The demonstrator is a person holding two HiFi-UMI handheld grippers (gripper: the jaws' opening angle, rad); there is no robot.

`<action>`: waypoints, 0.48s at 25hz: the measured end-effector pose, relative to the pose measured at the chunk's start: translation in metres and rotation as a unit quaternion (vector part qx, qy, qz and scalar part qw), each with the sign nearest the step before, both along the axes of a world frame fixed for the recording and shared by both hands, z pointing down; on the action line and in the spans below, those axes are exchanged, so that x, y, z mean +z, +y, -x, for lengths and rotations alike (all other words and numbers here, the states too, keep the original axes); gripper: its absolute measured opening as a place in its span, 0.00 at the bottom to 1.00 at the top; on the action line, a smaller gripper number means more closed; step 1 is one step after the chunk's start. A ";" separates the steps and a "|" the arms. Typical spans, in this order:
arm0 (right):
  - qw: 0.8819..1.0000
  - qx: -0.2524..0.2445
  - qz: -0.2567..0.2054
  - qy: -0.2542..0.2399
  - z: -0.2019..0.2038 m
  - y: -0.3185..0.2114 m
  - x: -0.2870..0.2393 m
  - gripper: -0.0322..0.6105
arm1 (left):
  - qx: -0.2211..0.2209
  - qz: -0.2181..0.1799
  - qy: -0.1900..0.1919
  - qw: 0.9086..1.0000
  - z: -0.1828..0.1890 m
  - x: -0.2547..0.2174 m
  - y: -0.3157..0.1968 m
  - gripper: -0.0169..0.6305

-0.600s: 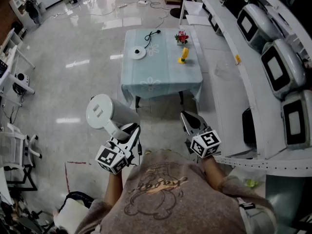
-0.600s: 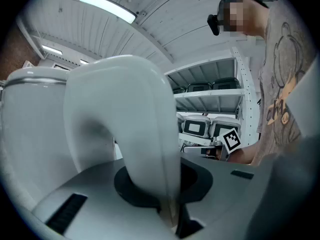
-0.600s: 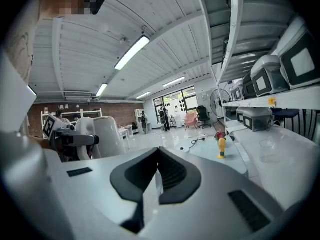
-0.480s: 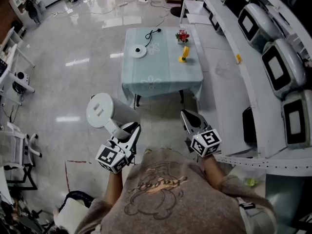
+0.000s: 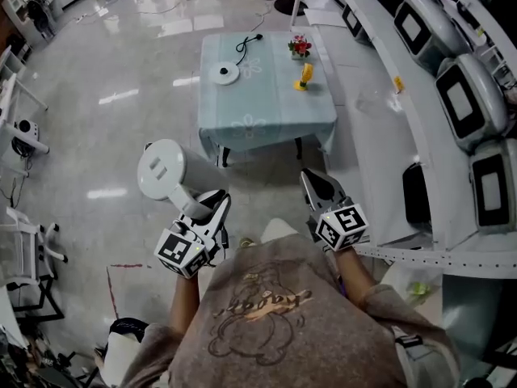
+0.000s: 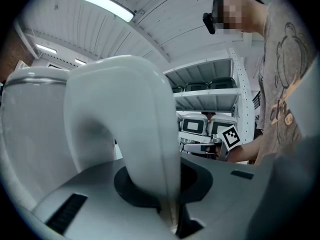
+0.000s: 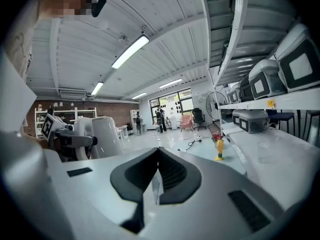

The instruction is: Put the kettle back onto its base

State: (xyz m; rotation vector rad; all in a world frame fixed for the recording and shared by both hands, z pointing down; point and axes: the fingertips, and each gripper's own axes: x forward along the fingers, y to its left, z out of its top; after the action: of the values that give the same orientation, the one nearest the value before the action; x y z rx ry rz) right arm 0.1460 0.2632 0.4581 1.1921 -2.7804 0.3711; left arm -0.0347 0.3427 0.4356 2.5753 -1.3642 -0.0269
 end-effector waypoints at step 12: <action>1.000 0.003 0.004 -0.010 0.026 -0.080 0.011 0.05 | -0.003 -0.001 0.012 1.000 0.022 0.004 -0.083 0.12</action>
State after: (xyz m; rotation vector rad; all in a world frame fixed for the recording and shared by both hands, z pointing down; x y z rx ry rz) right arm 0.1200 0.1834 0.4687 1.2010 -2.7896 0.3971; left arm -0.0563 0.2599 0.4392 2.5642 -1.3658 -0.0595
